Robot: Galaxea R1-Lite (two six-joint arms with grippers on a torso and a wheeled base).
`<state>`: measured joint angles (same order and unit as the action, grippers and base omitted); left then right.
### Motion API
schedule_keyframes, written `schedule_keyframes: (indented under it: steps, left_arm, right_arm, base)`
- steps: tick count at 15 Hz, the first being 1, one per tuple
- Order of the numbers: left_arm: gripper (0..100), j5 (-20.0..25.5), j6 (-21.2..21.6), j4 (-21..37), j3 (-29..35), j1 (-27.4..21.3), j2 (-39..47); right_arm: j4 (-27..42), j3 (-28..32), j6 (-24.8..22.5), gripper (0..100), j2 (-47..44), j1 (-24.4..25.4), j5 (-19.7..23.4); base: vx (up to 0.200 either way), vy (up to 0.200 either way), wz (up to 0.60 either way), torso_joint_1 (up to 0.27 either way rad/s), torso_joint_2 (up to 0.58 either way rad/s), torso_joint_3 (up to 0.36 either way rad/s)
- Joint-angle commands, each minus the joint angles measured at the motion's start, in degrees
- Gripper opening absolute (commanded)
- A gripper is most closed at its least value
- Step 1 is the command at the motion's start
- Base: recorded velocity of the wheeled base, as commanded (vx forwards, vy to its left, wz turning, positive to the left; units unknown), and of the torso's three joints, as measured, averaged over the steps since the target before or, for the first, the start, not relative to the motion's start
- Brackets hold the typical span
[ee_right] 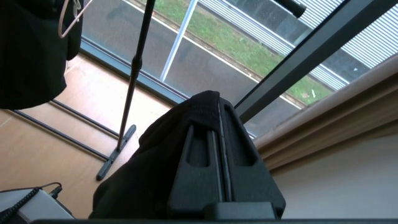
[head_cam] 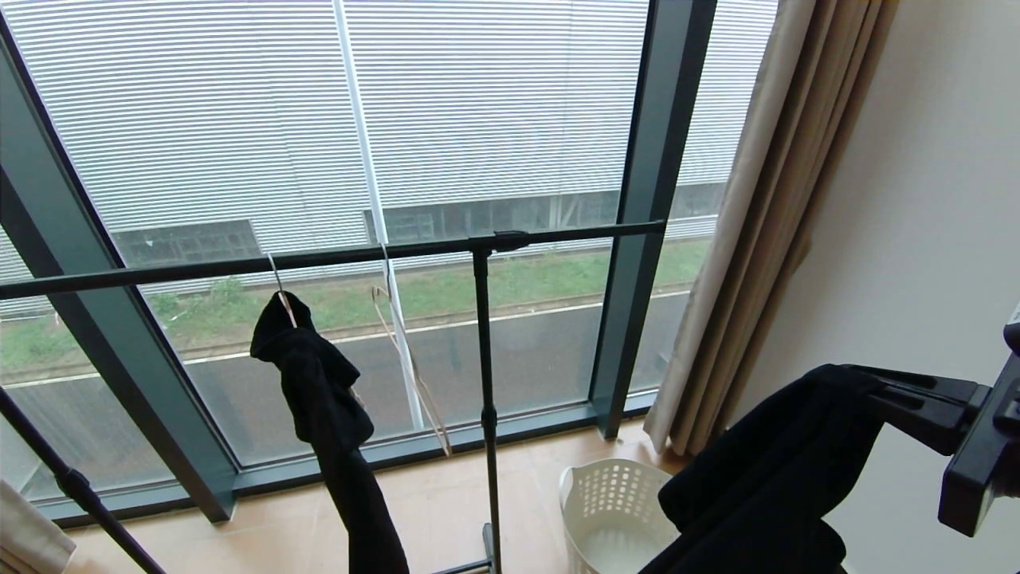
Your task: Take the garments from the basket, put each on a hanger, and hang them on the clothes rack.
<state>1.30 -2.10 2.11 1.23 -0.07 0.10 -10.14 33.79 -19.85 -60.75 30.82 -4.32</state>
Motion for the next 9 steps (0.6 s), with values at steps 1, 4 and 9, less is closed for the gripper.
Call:
schedule_keyframes:
  steps: [1, 4, 9]
  left_arm:
    - [100, 0.0, 0.0, 0.0, 0.0, 0.0, 0.0]
    - [100, 0.0, 0.0, 0.0, 0.0, 0.1, 0.0]
    - [100, -0.1, 0.0, -0.1, 0.0, 0.0, 0.0]
  right_arm:
    - [0.0, -0.2, 0.0, 0, 0.2, 0.0, 0.0]
    - [0.0, -0.3, -0.1, 0, 0.3, 0.0, 0.0]
    - [0.0, -0.6, -0.1, 0, 0.2, 0.0, -0.1]
  base:
    - [0.000, 0.000, 0.00, 0.007, -0.04, -0.090]
    - [0.000, 0.000, 0.00, 0.010, 0.00, -0.055]
    - [0.000, 0.000, 0.36, 0.003, 0.00, 0.000]
